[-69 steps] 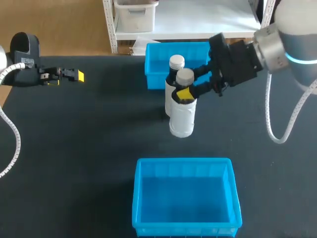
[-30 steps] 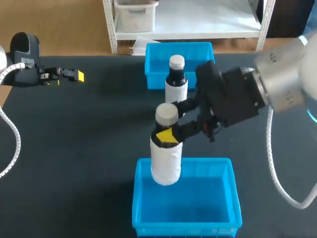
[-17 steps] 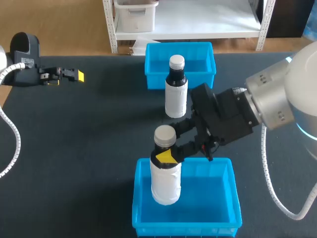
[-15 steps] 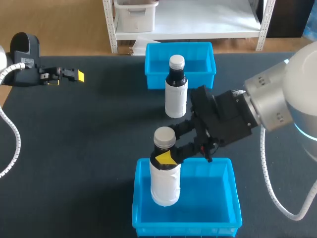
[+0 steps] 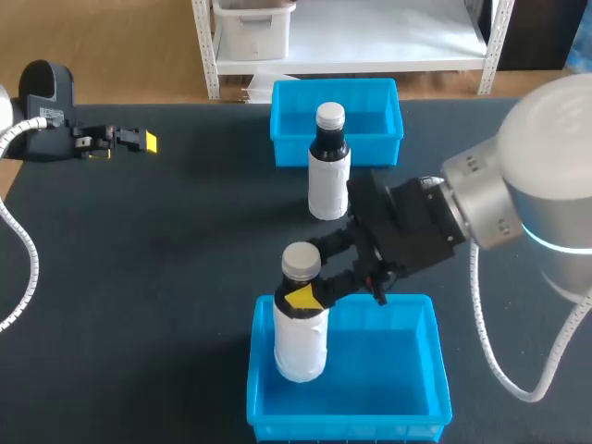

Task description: Pick up the bottle, and place it in the far bin if it is heavy, or in the near bin if it is light.

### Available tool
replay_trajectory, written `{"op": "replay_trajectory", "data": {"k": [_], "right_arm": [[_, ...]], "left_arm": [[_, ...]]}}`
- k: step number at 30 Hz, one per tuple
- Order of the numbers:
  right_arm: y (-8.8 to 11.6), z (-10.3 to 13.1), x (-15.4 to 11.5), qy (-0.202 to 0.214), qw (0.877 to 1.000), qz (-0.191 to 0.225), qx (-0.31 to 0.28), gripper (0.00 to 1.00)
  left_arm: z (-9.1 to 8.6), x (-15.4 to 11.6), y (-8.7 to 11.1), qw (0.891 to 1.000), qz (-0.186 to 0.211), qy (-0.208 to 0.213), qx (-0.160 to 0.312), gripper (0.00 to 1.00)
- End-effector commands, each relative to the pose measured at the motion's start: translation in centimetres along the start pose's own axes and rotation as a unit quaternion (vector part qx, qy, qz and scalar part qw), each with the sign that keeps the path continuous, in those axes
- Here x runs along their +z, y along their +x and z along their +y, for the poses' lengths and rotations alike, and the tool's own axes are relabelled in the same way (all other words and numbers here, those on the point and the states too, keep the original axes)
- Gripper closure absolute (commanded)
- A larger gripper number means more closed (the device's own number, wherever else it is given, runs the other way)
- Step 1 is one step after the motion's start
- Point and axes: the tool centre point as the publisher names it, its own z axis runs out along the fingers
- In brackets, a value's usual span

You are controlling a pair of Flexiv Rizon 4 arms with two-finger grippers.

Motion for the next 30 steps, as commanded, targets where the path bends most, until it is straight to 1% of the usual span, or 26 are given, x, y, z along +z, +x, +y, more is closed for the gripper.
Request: {"op": "replay_trajectory", "data": {"k": [1, 17, 18, 19, 20, 22, 27, 28, 30], "right_arm": [[0.29, -0.46, 0.14, -0.001, 1.000, -0.002, 0.000, 1.00], [0.77, -0.79, 0.52, -0.008, 1.000, 0.002, -0.009, 1.00], [0.83, -0.78, 0.54, -0.009, 1.000, 0.003, -0.009, 0.90], [0.88, -0.76, 0.56, -0.009, 1.000, 0.003, -0.009, 0.87], [0.93, -0.76, 0.57, -0.010, 1.000, 0.004, -0.009, 0.82], [0.99, -0.76, 0.60, -0.010, 1.000, 0.005, -0.009, 0.77], [1.10, -0.80, 0.62, -0.011, 1.000, 0.006, -0.008, 0.72], [1.14, -0.81, 0.65, -0.012, 1.000, 0.007, -0.008, 0.68], [1.17, -0.79, 0.68, -0.012, 1.000, 0.007, -0.008, 0.64]], "left_arm": [[0.00, 0.00, 0.00, 1.000, 0.000, 0.000, 0.000, 0.00], [0.00, 0.00, 0.00, 1.000, 0.000, 0.000, 0.000, 0.00], [0.00, 0.00, 0.00, 1.000, 0.000, 0.000, 0.000, 0.00], [0.00, 0.00, 0.00, 1.000, 0.000, 0.000, 0.000, 0.00], [0.00, 0.00, 0.00, 1.000, 0.000, 0.000, 0.000, 0.00], [0.00, 0.00, 0.00, 1.000, 0.000, 0.000, 0.000, 0.00], [0.00, 0.00, 0.00, 1.000, 0.000, 0.000, 0.000, 0.00], [0.00, 0.00, 0.00, 1.000, 0.000, 0.000, 0.000, 0.00], [0.00, 0.00, 0.00, 1.000, 0.000, 0.000, 0.000, 0.00]]}}
